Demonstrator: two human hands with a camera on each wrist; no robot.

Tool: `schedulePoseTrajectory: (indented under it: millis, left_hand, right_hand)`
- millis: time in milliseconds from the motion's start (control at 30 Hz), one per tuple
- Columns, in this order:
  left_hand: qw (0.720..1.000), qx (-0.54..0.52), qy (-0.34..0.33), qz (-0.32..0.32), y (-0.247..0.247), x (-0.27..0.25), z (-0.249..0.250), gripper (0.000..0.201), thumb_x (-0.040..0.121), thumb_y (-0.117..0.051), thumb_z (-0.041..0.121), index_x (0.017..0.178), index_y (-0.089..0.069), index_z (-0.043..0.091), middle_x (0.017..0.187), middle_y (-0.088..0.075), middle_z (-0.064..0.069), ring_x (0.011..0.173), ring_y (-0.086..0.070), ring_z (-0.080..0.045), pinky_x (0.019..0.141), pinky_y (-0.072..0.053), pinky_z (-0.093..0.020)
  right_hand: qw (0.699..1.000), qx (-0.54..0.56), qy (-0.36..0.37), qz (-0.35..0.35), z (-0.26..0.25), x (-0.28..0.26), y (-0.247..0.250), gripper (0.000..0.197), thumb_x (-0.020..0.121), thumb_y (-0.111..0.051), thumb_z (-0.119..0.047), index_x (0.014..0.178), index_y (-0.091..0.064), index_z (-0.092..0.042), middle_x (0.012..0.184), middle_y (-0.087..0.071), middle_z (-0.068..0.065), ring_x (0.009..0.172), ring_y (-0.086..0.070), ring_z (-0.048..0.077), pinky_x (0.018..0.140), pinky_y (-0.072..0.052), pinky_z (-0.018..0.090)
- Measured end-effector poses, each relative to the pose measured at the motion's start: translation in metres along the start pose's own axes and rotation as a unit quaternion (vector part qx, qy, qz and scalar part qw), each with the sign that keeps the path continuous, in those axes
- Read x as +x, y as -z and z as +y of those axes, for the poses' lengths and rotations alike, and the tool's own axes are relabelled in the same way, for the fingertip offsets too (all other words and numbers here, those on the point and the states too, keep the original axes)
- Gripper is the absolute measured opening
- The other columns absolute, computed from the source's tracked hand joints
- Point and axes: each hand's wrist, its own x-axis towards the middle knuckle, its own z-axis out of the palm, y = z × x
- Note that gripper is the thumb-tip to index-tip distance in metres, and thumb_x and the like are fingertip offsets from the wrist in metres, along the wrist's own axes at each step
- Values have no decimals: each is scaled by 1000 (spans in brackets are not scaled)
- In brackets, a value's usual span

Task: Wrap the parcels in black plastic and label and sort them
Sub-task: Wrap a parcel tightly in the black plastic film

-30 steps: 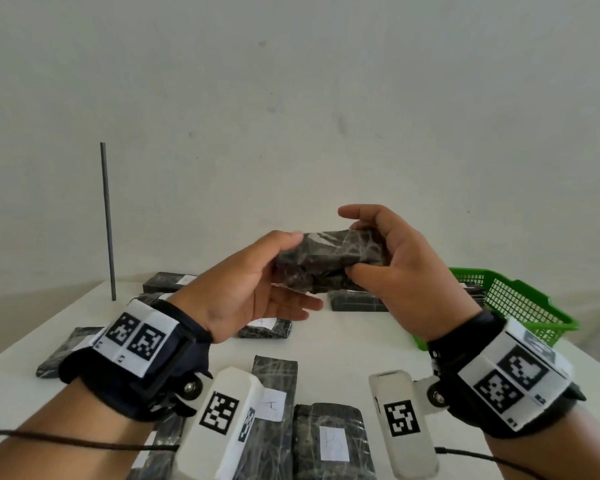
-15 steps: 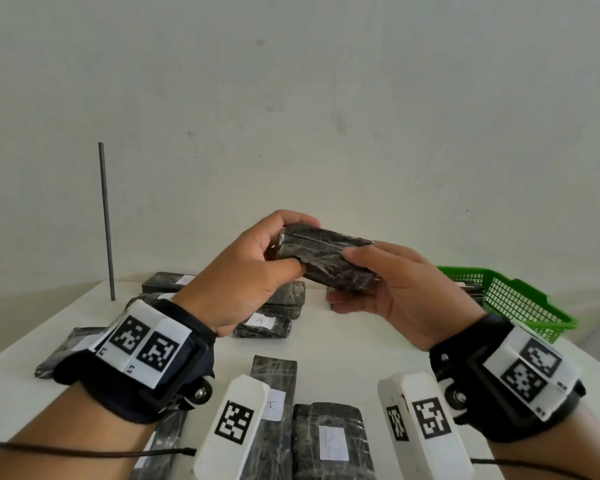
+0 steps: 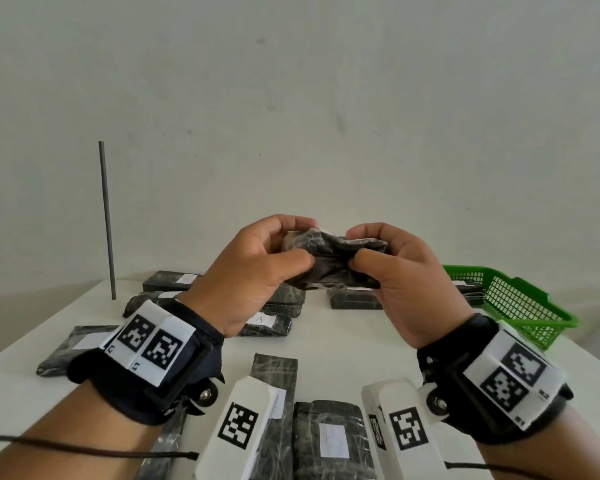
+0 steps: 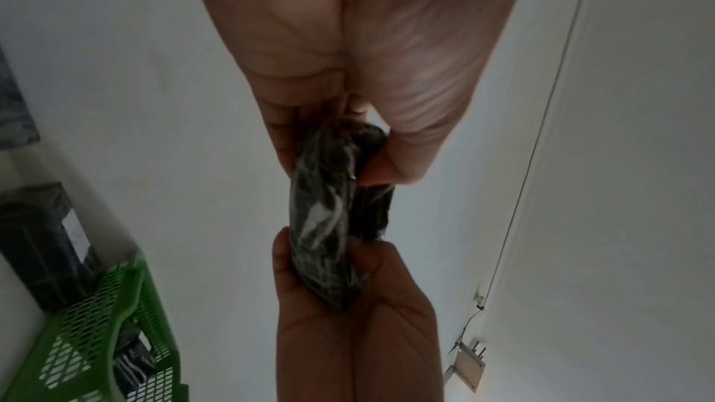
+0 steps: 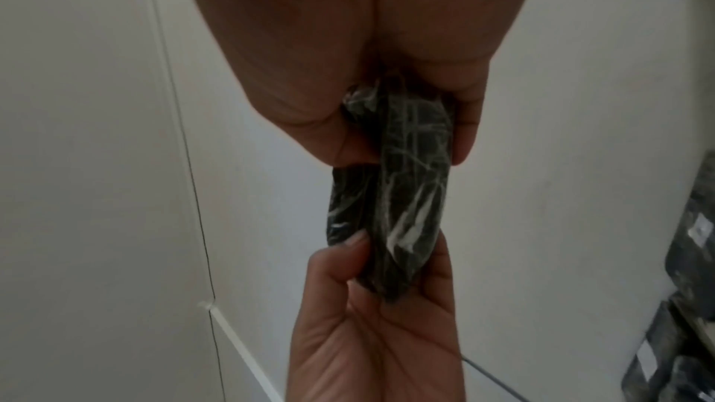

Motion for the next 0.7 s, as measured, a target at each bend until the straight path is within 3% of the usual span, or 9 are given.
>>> schedulePoseTrajectory:
  millis: [133, 233, 333, 433, 533, 600, 700]
  left_hand:
    - [999, 31, -16, 11, 0, -1, -3, 42, 74, -64, 9, 113, -69, 24, 90, -73, -2, 87, -68, -20, 83, -61, -36]
    - [999, 42, -19, -6, 5, -3, -1, 42, 75, -64, 8, 115, -66, 20, 87, -74, 5, 86, -70, -14, 78, -61, -29]
    - [996, 78, -27, -18, 6, -5, -2, 44, 75, -65, 8, 116, -65, 21, 91, -76, 7, 87, -71, -10, 80, -61, -28]
    - [994, 101, -24, -17, 5, -6, -2, 44, 75, -66, 10, 117, -64, 24, 95, -77, 6, 90, -71, -11, 84, -61, -32]
    - [993, 114, -22, -2, 6, -6, 0, 41, 76, -63, 11, 114, -66, 26, 95, -77, 5, 90, -70, -14, 86, -61, -40]
    - [993, 113, -16, 2, 5, -5, 0, 40, 76, -63, 14, 114, -67, 27, 98, -77, 2, 91, -70, -18, 90, -60, -47]
    - [995, 104, 2, 11, 3, -4, -1, 38, 76, -64, 19, 113, -69, 27, 98, -76, -2, 90, -70, -22, 94, -58, -54]
  right_hand:
    - [999, -19, 31, -8, -3, -4, -4, 36, 70, -62, -9, 103, -68, -22, 91, -67, 10, 82, -56, 33, 79, -44, 52]
    - [999, -20, 23, -15, -3, -5, -1, 47, 70, -64, -7, 115, -67, -19, 96, -73, 6, 85, -57, 35, 81, -43, 54]
    - [999, -38, 17, -5, 0, -2, 1, 43, 68, -64, -6, 110, -69, -13, 93, -73, 13, 82, -58, 36, 81, -44, 54]
    - [998, -52, 22, -12, 1, -3, 2, 42, 68, -64, -8, 109, -70, -15, 98, -75, 17, 82, -60, 35, 80, -48, 53]
    - [995, -79, 38, -37, 3, -5, 3, 36, 75, -69, -8, 110, -71, -17, 103, -78, 15, 87, -72, 26, 80, -62, 40]
    - [996, -75, 41, -37, 3, -4, 5, 26, 86, -70, 5, 107, -71, -10, 94, -77, 12, 81, -74, 20, 70, -60, 27]
    - [996, -80, 33, -36, 3, -2, 6, 24, 92, -64, 10, 107, -72, -6, 87, -75, 10, 77, -72, 18, 67, -59, 24]
